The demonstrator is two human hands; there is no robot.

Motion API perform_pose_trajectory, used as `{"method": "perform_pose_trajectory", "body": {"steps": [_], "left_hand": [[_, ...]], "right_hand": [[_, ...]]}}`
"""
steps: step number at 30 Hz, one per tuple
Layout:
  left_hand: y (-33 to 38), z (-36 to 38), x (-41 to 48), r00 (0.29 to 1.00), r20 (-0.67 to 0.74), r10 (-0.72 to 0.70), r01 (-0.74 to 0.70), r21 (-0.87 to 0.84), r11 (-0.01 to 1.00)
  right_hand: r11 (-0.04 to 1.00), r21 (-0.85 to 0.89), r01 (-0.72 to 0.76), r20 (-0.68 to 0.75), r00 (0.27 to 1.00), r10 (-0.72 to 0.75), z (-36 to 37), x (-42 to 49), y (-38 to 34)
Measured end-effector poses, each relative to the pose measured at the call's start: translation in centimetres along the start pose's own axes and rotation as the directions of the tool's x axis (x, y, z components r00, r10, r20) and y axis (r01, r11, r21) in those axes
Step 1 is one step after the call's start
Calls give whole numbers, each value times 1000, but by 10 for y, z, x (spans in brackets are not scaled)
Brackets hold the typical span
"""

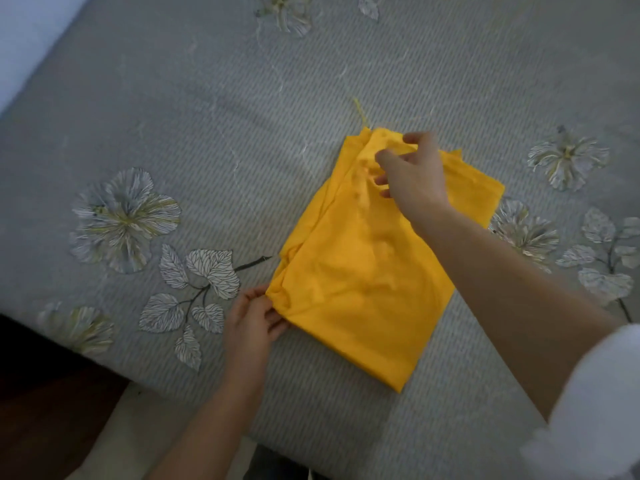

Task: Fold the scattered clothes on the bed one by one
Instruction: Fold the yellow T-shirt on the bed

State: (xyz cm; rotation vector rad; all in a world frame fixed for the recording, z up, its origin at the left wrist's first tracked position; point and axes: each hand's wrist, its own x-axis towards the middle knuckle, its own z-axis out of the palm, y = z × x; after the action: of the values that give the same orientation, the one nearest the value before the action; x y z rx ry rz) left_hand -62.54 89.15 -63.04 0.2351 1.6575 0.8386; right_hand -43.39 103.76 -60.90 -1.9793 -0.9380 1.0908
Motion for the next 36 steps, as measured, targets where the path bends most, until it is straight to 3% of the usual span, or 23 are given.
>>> {"method": "perform_pose_trajectory", "body": {"steps": [4,7,9,11,13,16,18,20,23,24,25,26,27,29,30,31,33,36], "left_hand": [[-6,-14,1,990,-94,101,-93,86,992],[-7,-14,0,994,-51,93,-88,100,991],[-7,-7,-1,997,11,81,-82,135,987],[-7,3,-2,998,33,60,-64,141,988],[-8,11,0,999,24,47,-50,141,989],[-5,16,5,998,-13,68,-66,136,988],[1,11,10,994,-37,107,-101,143,985],[10,3,16,985,-63,159,-147,169,975],[23,-11,23,969,-106,223,-184,291,939],[26,-17,24,968,-96,230,-182,356,917],[29,-21,26,969,-76,236,-182,431,884],[32,-26,29,967,-53,250,-188,515,836],[35,-30,33,962,-22,271,-205,594,778],[42,-31,40,945,72,319,-278,693,665],[46,-29,43,930,130,343,-324,728,603],[50,-26,46,913,191,360,-370,761,534],[55,-17,51,878,318,358,-449,806,385],[57,-5,54,837,472,276,-523,838,155]], "right_hand": [[991,-127,51,-94,994,-64,-15,-22,43],[974,-222,34,-262,961,-93,-37,-39,78],[959,-279,-55,-381,923,-58,-50,-47,96],[944,-249,-215,-435,896,89,-60,-52,105],[914,-239,-327,-388,896,219,-69,-52,106],[908,-269,-322,-216,939,270,-83,-44,99],[895,-234,-379,-138,924,356,-91,-44,96],[845,-241,-477,-10,872,490,-97,-57,94],[660,-512,-550,213,663,718,-96,-92,101],[606,-613,-507,263,592,762,-96,-103,102],[586,-676,-446,294,566,770,-97,-109,102],[619,-687,-381,318,608,727,-97,-110,99],[685,-662,-303,325,708,627,-97,-105,95],[784,-614,-93,233,927,293,-93,-87,80],[788,-615,17,177,977,117,-87,-75,68],[760,-636,130,163,986,-33,-78,-63,56],[658,-676,333,288,941,-181,-59,-37,40],[424,-772,473,486,870,-85,-29,-8,24]]}}
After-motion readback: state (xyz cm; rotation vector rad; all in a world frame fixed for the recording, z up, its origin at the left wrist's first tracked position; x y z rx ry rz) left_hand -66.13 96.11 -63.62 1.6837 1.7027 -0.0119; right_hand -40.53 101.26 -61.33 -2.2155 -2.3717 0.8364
